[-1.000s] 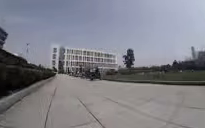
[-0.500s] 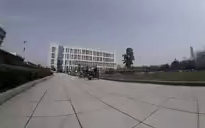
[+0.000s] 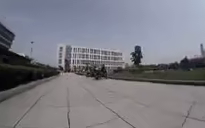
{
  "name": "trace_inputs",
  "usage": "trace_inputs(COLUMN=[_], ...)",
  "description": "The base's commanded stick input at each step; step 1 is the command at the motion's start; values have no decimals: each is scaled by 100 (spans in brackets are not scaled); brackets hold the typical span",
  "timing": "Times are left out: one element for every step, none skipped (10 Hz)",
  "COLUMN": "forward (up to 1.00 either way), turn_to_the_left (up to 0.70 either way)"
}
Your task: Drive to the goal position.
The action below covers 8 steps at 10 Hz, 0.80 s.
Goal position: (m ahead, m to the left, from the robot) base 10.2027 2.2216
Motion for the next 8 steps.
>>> trace_inputs(forward=[85, 85, 85, 85, 85, 85, 85, 85], turn_to_the_left=[6, 0, 0, 0, 0, 0, 0, 0])
